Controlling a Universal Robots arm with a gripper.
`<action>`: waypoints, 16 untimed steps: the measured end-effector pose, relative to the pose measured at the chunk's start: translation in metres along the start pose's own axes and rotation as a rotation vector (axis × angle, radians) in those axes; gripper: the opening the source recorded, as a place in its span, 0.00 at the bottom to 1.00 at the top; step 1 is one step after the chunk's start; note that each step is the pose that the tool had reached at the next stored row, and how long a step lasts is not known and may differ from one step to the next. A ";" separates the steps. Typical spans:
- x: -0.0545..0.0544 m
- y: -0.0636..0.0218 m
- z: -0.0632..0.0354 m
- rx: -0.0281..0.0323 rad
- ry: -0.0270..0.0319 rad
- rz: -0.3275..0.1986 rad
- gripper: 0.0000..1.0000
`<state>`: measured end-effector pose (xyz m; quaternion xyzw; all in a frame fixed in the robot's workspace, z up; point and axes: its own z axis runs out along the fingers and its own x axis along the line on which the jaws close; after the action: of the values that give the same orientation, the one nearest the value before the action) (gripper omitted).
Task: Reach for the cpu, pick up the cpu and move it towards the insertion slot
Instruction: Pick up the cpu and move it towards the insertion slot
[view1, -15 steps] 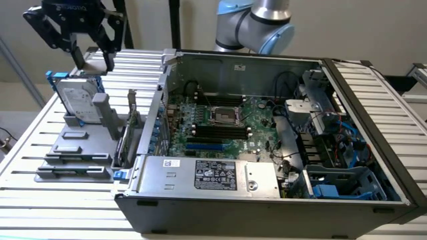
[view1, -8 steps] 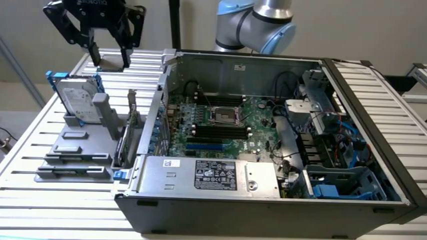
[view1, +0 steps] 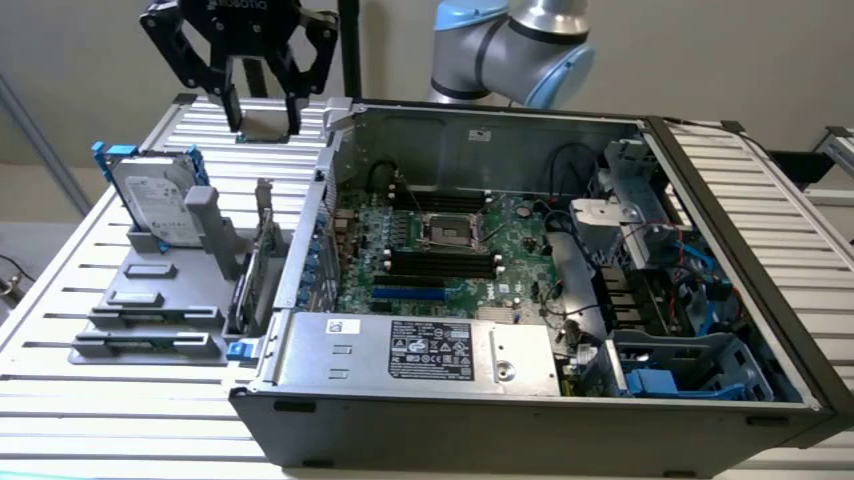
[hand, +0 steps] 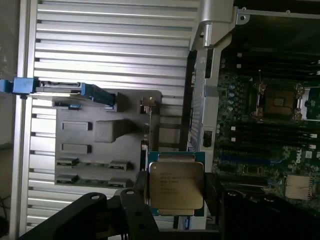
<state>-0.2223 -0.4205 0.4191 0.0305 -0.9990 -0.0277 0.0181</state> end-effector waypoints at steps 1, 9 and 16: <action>-0.005 0.0001 -0.0001 -0.0001 -0.0001 0.000 0.55; -0.041 0.0033 -0.0012 0.0000 0.0000 0.000 0.55; -0.064 0.0155 -0.0012 -0.0001 -0.0001 0.000 0.55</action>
<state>-0.1597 -0.4012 0.4190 0.0304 -0.9990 -0.0278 0.0180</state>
